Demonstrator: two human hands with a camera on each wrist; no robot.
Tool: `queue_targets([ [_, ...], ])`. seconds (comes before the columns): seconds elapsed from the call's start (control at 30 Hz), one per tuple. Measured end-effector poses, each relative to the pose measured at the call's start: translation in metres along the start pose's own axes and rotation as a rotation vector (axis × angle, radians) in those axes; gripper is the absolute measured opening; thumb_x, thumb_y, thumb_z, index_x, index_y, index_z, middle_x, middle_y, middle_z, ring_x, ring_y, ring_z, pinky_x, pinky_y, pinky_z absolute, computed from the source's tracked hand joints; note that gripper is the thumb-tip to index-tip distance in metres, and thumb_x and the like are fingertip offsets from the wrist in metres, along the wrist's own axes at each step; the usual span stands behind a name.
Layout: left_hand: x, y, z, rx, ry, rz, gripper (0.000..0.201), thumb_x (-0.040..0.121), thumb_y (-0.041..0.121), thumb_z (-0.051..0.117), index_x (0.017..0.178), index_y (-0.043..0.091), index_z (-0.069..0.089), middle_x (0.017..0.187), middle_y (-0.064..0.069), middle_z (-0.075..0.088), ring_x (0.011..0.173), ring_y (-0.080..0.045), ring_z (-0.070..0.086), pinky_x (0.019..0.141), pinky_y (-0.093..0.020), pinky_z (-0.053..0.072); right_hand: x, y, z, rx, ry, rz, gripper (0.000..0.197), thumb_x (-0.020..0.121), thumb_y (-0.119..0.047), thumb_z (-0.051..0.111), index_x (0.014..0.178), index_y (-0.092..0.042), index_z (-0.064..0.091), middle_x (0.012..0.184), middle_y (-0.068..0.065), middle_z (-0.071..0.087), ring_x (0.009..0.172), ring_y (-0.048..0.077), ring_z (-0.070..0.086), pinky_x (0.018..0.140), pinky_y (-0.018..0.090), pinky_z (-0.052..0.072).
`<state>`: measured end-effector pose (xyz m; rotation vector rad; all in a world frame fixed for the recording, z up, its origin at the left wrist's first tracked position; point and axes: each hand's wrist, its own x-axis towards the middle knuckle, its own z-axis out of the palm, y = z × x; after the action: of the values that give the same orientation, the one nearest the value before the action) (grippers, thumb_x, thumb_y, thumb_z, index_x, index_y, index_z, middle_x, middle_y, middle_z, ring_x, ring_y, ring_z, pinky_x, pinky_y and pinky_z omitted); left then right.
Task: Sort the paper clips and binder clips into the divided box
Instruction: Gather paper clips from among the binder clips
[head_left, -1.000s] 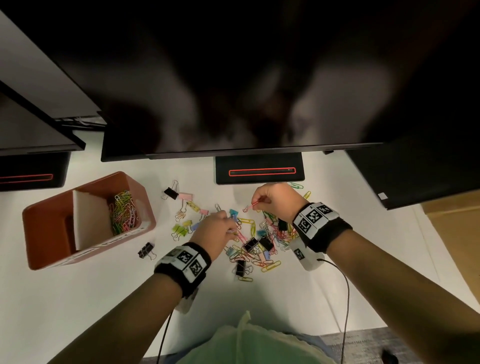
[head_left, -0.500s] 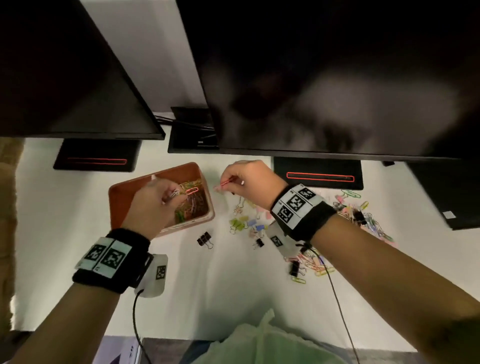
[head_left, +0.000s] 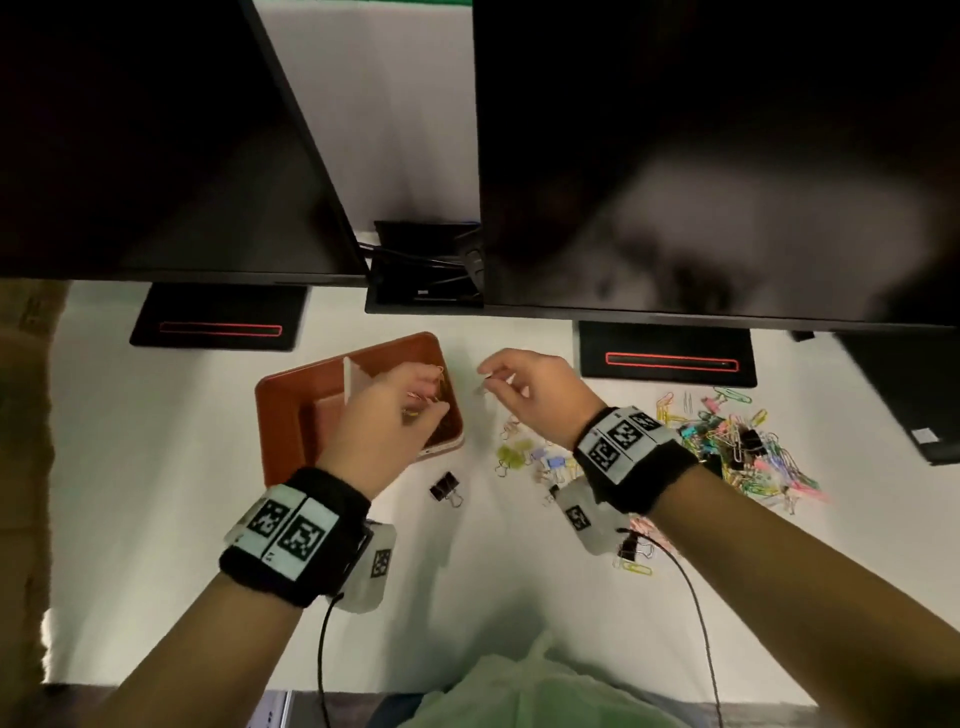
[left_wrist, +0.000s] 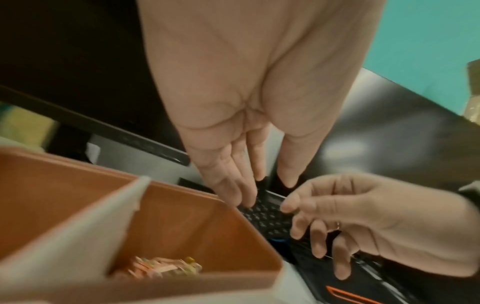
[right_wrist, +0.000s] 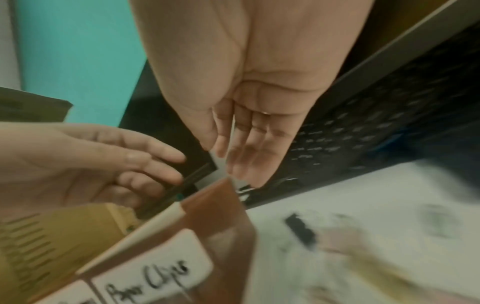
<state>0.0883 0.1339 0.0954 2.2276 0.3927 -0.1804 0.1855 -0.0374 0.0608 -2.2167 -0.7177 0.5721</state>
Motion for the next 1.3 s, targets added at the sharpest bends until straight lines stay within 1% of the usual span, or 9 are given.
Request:
queue_targets([
  [0.13,0.014,0.028,0.06,-0.051,-0.058,0.111,0.029,0.086,0.02,0.06,0.115,0.023,0.056,0.105,0.006,0.06,0.085,-0.002,0.058,0.074,-0.018,0.049,-0.04,0.077,-0.032,-0.175,0.019,0.238,0.024,0.089,-0.012,0.054,0.11,-0.02,0.063,0.103,0.001,0.062,0.074,0.012,0.055,0.078,0.029,0.052],
  [0.23,0.033,0.044,0.11,0.012,-0.136,0.116,0.031,0.089,0.014,0.054,0.12,0.017,0.053,0.112,-0.001,0.055,0.087,-0.01,0.059,0.078,-0.022,0.048,-0.065,0.114,-0.051,-0.256,-0.046,0.37,0.028,0.086,-0.012,0.059,0.113,-0.019,0.061,0.107,0.003,0.061,0.082,0.01,0.051,0.082,0.026,0.048],
  [0.33,0.058,0.053,0.147,0.094,-0.181,0.055,0.035,0.09,0.01,0.05,0.125,0.015,0.049,0.123,-0.007,0.049,0.098,-0.02,0.059,0.09,-0.028,0.047,-0.075,0.129,-0.058,-0.28,-0.175,0.398,0.032,0.083,-0.022,0.064,0.115,-0.019,0.058,0.111,0.001,0.058,0.091,0.012,0.053,0.083,0.025,0.045],
  [0.47,0.094,0.058,0.173,0.299,-0.183,-0.072,0.037,0.091,0.014,0.051,0.127,0.01,0.044,0.131,-0.011,0.041,0.105,-0.029,0.057,0.089,-0.032,0.045,-0.075,0.134,-0.053,-0.339,-0.307,0.357,0.037,0.08,-0.031,0.066,0.115,-0.02,0.057,0.115,0.0,0.052,0.102,0.019,0.053,0.088,0.032,0.046],
  [0.57,0.116,0.058,0.182,0.423,-0.165,-0.108,0.036,0.09,0.017,0.053,0.123,0.006,0.047,0.131,-0.013,0.04,0.107,-0.033,0.055,0.095,-0.041,0.046,-0.072,0.139,-0.048,-0.319,-0.287,0.339,0.032,0.079,-0.025,0.068,0.108,-0.018,0.056,0.111,0.001,0.054,0.098,0.02,0.056,0.085,0.032,0.047],
  [0.67,0.127,0.055,0.185,0.484,-0.15,-0.131,0.033,0.087,0.014,0.058,0.118,0.004,0.05,0.125,-0.015,0.044,0.106,-0.035,0.055,0.091,-0.044,0.047,-0.069,0.144,-0.045,-0.245,-0.314,0.344,0.023,0.081,-0.017,0.067,0.102,-0.015,0.058,0.103,0.003,0.06,0.095,0.021,0.058,0.083,0.031,0.049],
  [0.93,0.128,0.036,0.18,0.349,-0.118,-0.144,0.011,0.086,0.008,0.06,0.096,0.009,0.063,0.099,-0.012,0.066,0.088,-0.027,0.062,0.077,-0.03,0.051,-0.067,0.146,-0.048,-0.279,-0.386,0.276,0.015,0.089,-0.012,0.054,0.1,-0.012,0.064,0.107,0.007,0.062,0.098,0.023,0.059,0.089,0.036,0.051],
  [1.17,0.097,0.052,0.165,0.307,-0.126,0.089,0.009,0.089,0.011,0.054,0.096,0.01,0.06,0.094,-0.003,0.052,0.078,-0.016,0.054,0.072,-0.022,0.04,-0.073,0.146,-0.062,-0.211,-0.278,0.28,0.019,0.088,-0.02,0.059,0.105,-0.013,0.061,0.102,0.005,0.064,0.093,0.021,0.059,0.082,0.032,0.05],
  [1.3,0.064,0.055,0.158,0.218,-0.189,0.129,0.006,0.091,0.014,0.051,0.093,0.011,0.056,0.095,-0.002,0.051,0.073,-0.016,0.057,0.071,-0.024,0.046,-0.071,0.136,-0.052,-0.252,-0.346,0.274,0.027,0.086,-0.025,0.061,0.109,-0.012,0.06,0.101,0.005,0.066,0.094,0.023,0.06,0.08,0.033,0.05],
])
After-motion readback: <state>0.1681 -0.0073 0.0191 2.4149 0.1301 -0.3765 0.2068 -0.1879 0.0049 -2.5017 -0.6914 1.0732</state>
